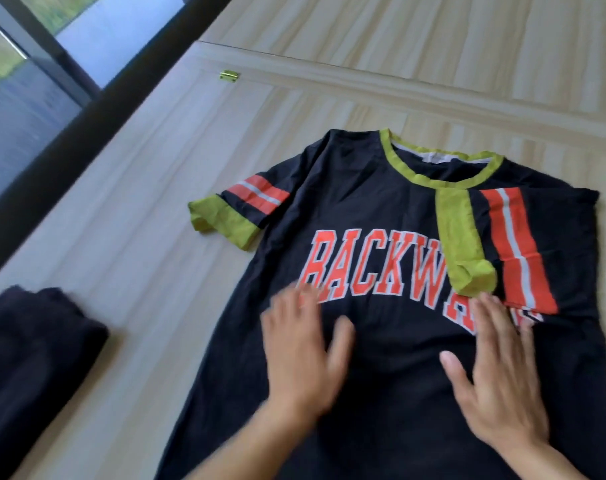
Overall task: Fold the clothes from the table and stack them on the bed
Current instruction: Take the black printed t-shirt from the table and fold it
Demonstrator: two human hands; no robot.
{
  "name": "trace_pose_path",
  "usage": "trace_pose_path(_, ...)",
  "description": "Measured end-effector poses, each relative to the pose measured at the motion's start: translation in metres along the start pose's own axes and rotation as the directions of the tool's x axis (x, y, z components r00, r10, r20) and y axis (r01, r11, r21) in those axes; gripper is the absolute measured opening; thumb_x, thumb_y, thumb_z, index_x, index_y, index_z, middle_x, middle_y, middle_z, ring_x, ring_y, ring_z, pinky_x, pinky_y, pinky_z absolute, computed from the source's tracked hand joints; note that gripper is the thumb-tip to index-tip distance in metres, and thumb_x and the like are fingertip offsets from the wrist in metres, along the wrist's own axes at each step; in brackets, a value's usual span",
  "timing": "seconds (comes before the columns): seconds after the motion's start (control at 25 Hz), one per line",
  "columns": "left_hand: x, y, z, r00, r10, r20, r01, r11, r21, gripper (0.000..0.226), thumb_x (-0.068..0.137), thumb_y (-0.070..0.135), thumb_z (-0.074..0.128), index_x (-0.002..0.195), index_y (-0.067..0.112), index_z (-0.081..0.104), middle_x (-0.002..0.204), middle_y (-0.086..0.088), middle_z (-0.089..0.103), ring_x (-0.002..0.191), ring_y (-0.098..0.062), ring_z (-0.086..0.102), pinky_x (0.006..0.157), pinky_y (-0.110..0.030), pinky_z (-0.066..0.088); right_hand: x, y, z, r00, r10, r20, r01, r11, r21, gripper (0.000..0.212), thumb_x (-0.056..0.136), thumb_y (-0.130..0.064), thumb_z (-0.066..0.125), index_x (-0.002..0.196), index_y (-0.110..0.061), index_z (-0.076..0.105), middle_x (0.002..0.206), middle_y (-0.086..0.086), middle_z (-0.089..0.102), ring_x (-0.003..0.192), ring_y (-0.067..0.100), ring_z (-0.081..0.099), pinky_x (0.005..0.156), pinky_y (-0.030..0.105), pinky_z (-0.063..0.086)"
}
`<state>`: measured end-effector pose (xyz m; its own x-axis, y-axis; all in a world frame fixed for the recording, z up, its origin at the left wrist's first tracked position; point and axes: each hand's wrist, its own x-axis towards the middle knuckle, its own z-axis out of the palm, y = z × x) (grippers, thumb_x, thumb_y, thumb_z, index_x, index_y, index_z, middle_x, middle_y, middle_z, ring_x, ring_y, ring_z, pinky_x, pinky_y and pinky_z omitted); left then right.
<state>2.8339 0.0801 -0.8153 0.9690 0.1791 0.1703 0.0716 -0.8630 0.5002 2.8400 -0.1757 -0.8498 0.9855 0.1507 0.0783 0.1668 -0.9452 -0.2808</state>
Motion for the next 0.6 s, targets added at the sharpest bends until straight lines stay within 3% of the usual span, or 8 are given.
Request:
trace_pose_path(0.08,0.075,-0.047,-0.019,0.951,-0.272,-0.148,0.283,0.957,0.06,0.063,0.086,0.048,0.062,0.137,0.013,0.048,0.137,-0.013,0.049,0.123,-0.037,0.046,0.1,-0.048,0.038,0.001,-0.001,0.0,1.0,0.019,0.004,-0.019,1.0,0.009,0.082,0.099,-0.06,0.025,0.156,-0.002,0.025,0.162,0.02,0.03,0.149,0.036,0.031,0.122,0.061,0.018)
trace_pose_path(0.12,0.107,-0.069,-0.025,0.939,-0.323,-0.116,0.339,0.928,0.154,0.071,0.084,0.051,0.064,0.142,0.014,0.043,0.144,-0.015,0.043,0.131,-0.038,0.04,0.105,-0.05,0.035,0.001,-0.001,0.001,1.0,0.029,0.009,-0.029,1.0,0.004,0.082,0.098,-0.06,0.024,0.156,-0.002,0.025,0.161,0.02,0.031,0.148,0.036,0.032,0.122,0.061,0.017)
trace_pose_path(0.2,0.151,-0.106,-0.03,0.965,-0.258,0.049,0.216,0.886,0.41,0.073,0.083,0.056,0.067,0.142,0.02,0.044,0.151,-0.013,0.037,0.139,-0.037,0.033,0.11,-0.05,0.03,0.002,-0.001,0.0,0.999,0.037,0.027,-0.037,0.999,0.005,0.083,0.098,-0.061,0.023,0.155,0.0,0.028,0.16,0.02,0.033,0.148,0.035,0.033,0.123,0.059,0.016)
trace_pose_path(0.32,0.192,-0.127,-0.048,0.976,-0.083,0.201,-0.045,0.826,0.561,0.024,0.094,0.035,0.058,0.112,0.022,0.066,0.124,-0.008,0.062,0.119,-0.034,0.051,0.104,-0.048,0.03,0.005,0.001,0.0,0.998,0.033,0.058,-0.032,0.999,-0.024,0.084,0.099,-0.061,0.021,0.152,0.004,0.033,0.157,0.021,0.038,0.146,0.034,0.034,0.122,0.059,0.018)
trace_pose_path(0.36,0.206,-0.128,-0.058,0.985,-0.086,0.152,-0.013,0.832,0.555,0.016,0.096,0.027,0.053,0.1,0.021,0.068,0.11,-0.008,0.067,0.11,-0.033,0.056,0.104,-0.048,0.031,0.005,0.002,0.0,0.997,0.029,0.066,-0.027,0.999,-0.034,0.084,0.099,-0.061,0.02,0.152,0.004,0.033,0.156,0.021,0.038,0.146,0.034,0.034,0.121,0.06,0.019)
trace_pose_path(0.44,0.235,-0.122,-0.081,0.969,-0.246,0.028,0.211,0.879,0.426,0.021,0.097,0.022,0.048,0.082,0.017,0.063,0.086,-0.011,0.063,0.093,-0.034,0.061,0.097,-0.045,0.039,0.004,0.004,0.002,0.997,0.02,0.069,-0.016,0.998,-0.055,0.083,0.099,-0.061,0.019,0.152,0.002,0.034,0.157,0.02,0.039,0.146,0.033,0.033,0.121,0.06,0.02)
trace_pose_path(0.52,0.266,-0.109,-0.107,0.894,-0.447,-0.026,0.444,0.879,0.172,0.028,0.098,0.025,0.049,0.076,0.011,0.059,0.079,-0.014,0.058,0.085,-0.036,0.063,0.071,-0.037,0.043,0.004,0.003,0.003,0.997,0.023,0.075,-0.017,0.997,-0.077,0.082,0.099,-0.061,0.018,0.152,-0.001,0.034,0.159,0.017,0.038,0.147,0.031,0.032,0.121,0.06,0.02)
trace_pose_path(0.6,0.29,-0.086,-0.126,0.827,-0.562,0.02,0.558,0.825,0.087,0.029,0.1,0.028,0.049,0.079,0.01,0.058,0.081,-0.012,0.057,0.081,-0.032,0.058,0.062,-0.035,0.039,0.006,0.004,0.004,0.996,0.03,0.081,-0.023,0.996,-0.091,0.081,0.099,-0.061,0.017,0.153,-0.003,0.033,0.159,0.016,0.038,0.148,0.03,0.032,0.12,0.061,0.021)
